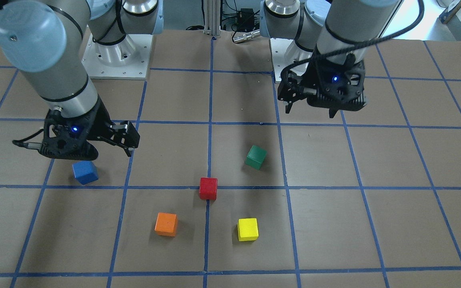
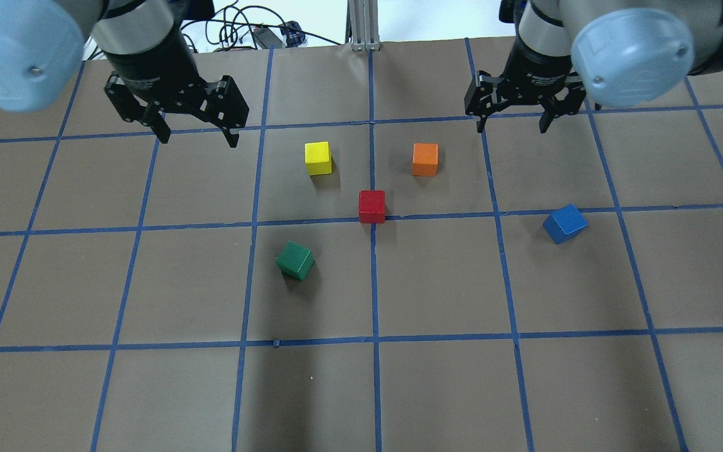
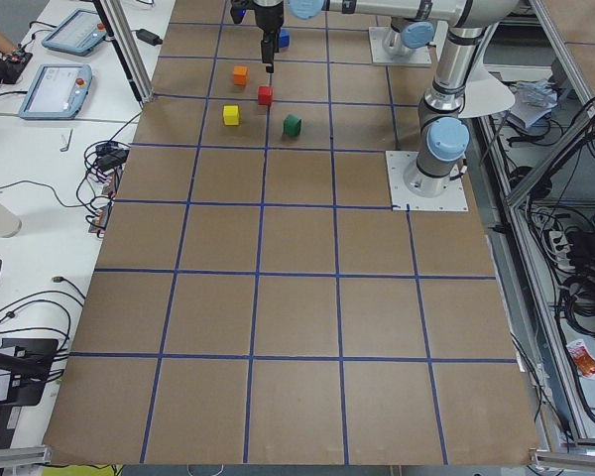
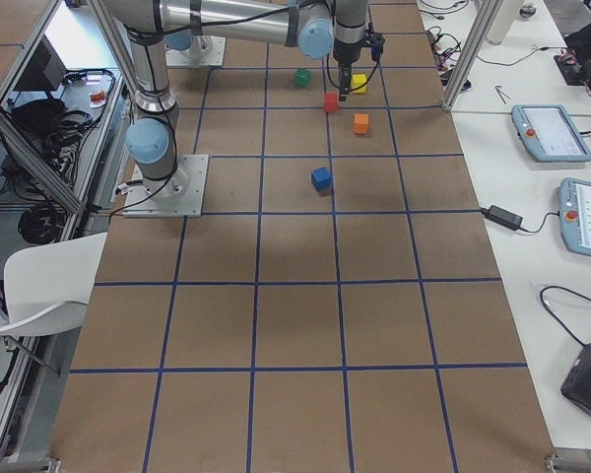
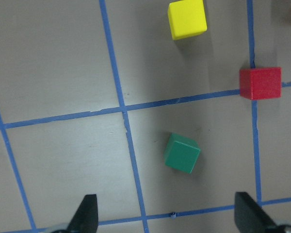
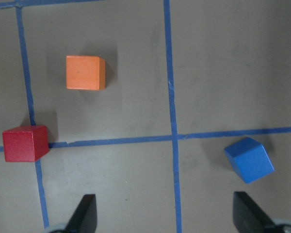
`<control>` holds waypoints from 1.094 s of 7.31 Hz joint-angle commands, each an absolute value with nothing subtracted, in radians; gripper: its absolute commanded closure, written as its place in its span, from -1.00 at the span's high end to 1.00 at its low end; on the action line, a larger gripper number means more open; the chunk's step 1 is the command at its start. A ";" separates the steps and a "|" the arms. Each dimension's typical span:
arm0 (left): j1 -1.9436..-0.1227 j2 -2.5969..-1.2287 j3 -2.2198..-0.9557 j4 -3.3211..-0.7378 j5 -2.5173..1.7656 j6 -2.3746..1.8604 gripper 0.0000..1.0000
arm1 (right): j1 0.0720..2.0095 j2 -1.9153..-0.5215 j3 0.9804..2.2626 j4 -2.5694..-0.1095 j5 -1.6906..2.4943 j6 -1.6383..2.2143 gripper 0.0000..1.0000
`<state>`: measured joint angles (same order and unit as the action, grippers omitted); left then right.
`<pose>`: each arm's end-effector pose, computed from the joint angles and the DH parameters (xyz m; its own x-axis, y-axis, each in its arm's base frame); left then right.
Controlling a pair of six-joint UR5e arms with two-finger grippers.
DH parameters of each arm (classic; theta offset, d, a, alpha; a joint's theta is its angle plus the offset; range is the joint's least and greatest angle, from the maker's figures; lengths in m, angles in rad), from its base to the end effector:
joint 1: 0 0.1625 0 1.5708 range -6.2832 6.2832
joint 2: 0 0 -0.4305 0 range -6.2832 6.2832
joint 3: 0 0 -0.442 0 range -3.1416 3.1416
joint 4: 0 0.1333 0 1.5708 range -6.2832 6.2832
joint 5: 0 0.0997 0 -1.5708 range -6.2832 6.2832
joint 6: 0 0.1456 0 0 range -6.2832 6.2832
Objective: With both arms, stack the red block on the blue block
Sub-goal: 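Move the right gripper over the red cube and grasp it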
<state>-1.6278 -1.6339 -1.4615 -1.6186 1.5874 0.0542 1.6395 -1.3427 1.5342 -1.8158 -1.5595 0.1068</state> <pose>-0.1630 -0.5598 0.4668 -0.9937 0.1110 -0.0165 0.1110 0.9938 0.0025 0.1785 -0.6278 0.3577 -0.9992 0.0373 -0.0169 0.0382 0.9979 -0.0520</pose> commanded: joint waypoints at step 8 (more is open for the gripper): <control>-1.614 -1.532 -1.513 -1.621 1.597 -0.012 1.00 | 1.882 -1.083 1.537 -2.042 -1.511 0.293 1.00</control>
